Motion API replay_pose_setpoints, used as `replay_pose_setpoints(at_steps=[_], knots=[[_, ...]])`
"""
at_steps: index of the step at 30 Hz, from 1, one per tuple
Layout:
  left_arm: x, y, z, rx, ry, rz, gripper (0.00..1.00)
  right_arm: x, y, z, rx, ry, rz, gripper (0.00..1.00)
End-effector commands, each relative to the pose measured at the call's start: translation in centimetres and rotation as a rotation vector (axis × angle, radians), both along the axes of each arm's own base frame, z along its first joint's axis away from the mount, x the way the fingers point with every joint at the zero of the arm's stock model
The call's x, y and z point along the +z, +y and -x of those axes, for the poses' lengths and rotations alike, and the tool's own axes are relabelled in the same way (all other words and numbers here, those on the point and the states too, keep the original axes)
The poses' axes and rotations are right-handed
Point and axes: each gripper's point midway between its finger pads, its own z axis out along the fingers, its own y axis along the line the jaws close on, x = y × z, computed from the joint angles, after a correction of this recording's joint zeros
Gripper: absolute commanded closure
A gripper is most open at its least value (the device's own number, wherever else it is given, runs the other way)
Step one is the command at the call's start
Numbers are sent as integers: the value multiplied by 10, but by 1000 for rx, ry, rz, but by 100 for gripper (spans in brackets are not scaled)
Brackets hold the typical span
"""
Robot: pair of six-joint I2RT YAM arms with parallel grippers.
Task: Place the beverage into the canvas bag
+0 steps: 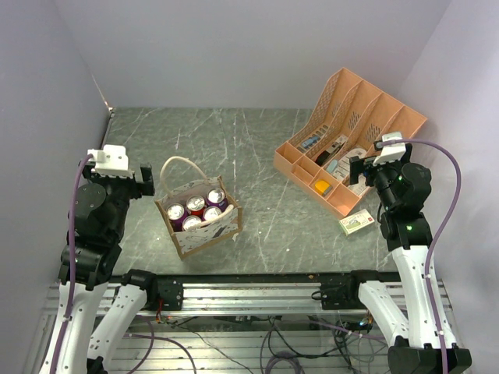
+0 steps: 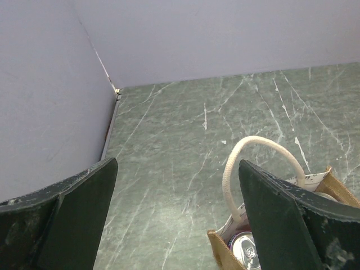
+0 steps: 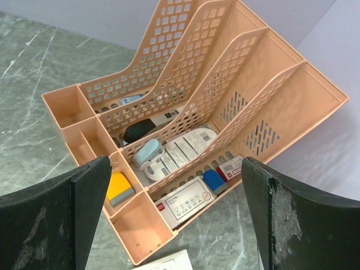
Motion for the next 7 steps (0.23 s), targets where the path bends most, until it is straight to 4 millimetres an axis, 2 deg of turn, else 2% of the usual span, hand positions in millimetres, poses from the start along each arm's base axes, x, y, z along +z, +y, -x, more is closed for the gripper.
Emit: replay_pose_setpoints(at_steps=[1,7], knots=[[5,6,0,29,-30,14,1,4,-6,1,-28,-20,13,0],[4,5,0,25,-28,10,1,6,-8,2,-33,-23,16,0]])
